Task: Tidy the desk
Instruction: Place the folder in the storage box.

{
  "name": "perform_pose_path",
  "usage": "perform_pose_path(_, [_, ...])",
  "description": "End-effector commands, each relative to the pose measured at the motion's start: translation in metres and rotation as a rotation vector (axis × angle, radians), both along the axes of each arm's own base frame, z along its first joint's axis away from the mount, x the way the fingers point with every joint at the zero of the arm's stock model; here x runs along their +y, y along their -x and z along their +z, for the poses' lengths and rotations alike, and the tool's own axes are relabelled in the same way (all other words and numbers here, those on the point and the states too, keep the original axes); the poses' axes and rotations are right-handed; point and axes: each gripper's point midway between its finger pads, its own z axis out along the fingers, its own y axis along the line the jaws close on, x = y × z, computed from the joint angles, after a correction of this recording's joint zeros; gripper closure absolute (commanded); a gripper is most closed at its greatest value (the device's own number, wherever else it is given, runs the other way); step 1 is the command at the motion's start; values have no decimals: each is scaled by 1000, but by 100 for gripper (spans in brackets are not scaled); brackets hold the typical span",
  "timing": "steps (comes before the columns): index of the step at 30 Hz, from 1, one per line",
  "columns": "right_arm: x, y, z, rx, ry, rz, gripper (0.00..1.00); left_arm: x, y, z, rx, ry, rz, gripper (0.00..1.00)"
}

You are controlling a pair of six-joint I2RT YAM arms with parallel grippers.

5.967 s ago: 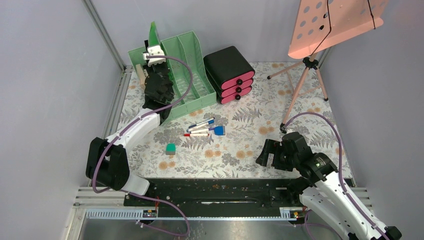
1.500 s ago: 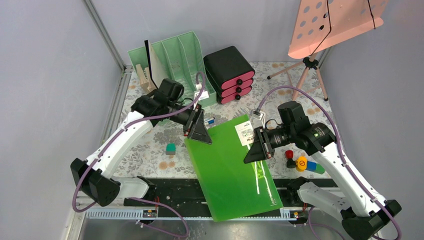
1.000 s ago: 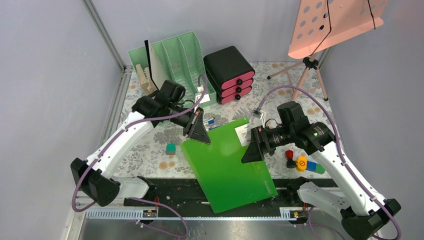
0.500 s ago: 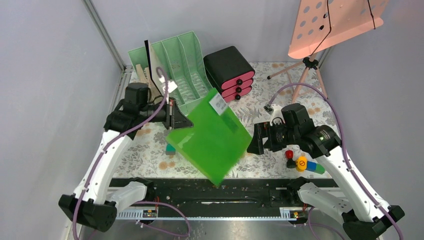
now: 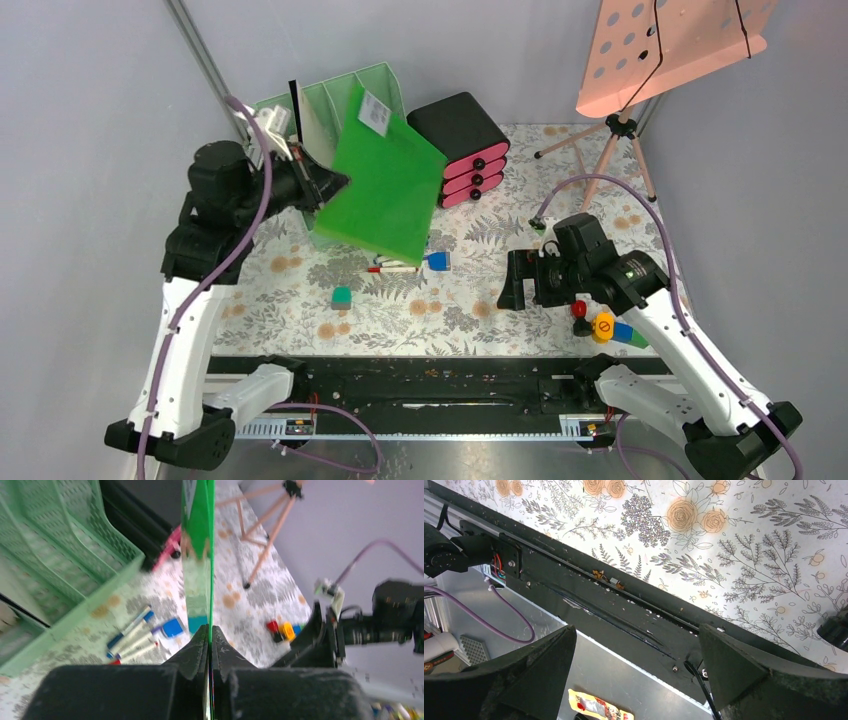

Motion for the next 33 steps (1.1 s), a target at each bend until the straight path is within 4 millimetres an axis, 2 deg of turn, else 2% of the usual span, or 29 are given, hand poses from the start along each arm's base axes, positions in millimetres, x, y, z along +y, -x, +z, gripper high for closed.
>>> perform_pose_path(1, [5, -3, -3, 12, -27, -19, 0, 28, -21, 80, -217, 71, 220, 100])
perform_pose_path(8, [6, 1, -16, 43, -27, -17, 0, 65, -32, 126, -353, 53, 434, 100])
perform_pose_path(13, [6, 2, -21, 57, -17, -7, 1, 80, -38, 139, -379, -18, 507, 100])
perform_pose_path(24, [6, 3, -30, 80, -9, -5, 1, 98, -48, 126, -343, -109, 594, 100])
perform_pose_path(33, [10, 3, -33, 93, -19, 9, 1, 108, -62, 102, -294, -180, 650, 100])
